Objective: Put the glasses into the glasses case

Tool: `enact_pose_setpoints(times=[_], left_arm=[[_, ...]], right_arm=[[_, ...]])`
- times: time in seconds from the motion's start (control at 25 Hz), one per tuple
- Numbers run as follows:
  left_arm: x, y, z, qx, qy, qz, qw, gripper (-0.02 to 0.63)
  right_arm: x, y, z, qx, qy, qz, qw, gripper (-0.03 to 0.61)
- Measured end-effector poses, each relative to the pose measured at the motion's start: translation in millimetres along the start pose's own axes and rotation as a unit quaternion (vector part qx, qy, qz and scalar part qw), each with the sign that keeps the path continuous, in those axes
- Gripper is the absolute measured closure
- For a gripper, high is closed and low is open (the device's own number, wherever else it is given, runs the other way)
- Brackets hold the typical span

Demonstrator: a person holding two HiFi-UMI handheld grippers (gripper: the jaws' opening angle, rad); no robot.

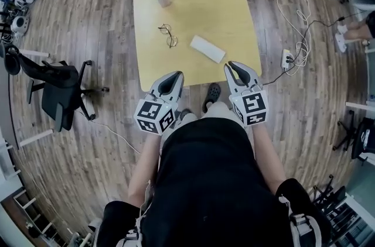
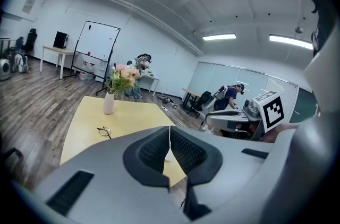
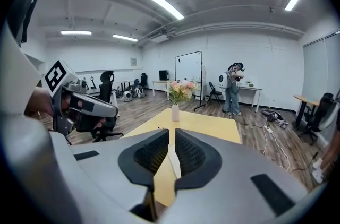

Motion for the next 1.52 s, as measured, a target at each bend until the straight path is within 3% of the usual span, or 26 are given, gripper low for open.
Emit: enact_pose_setpoints(times=[0.52,0.84,1.12,1.52], left_arm=[[-1.7,3.2,-78.3,0.052,0.028,0.038,0.9975,0.589],[-13.2,5.3,-100.6,0.063,0.049,0.053,0.9954,0.589],[-22.9,27.5,-114.8,0.048,0.071,0.052,0.9950,0.589],[-29.4,57.7,-145.2,-0.015,0.124,0.027,0.9919,0.589]], right_arm=[[-15.3,-57.3,-65.0,0.095,0.084,0.051,0.991,0.450],[-26.7,-65.2,-88.8,0.111,0.135,0.082,0.981,0.394],[-35.8,-55.3,-108.8,0.096,0.165,0.107,0.976,0.367],[-52.1,-41.4,-137.4,0.048,0.207,0.112,0.971,0.333]])
Point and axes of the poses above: the fingertips, and each gripper's own axes: z backward along the fingers, y to its left, x out of its top, the point moved 10 cm from there along z, backward along the fingers, and after that the axes turned 5 degrees about -z, right-handed, at the moved point
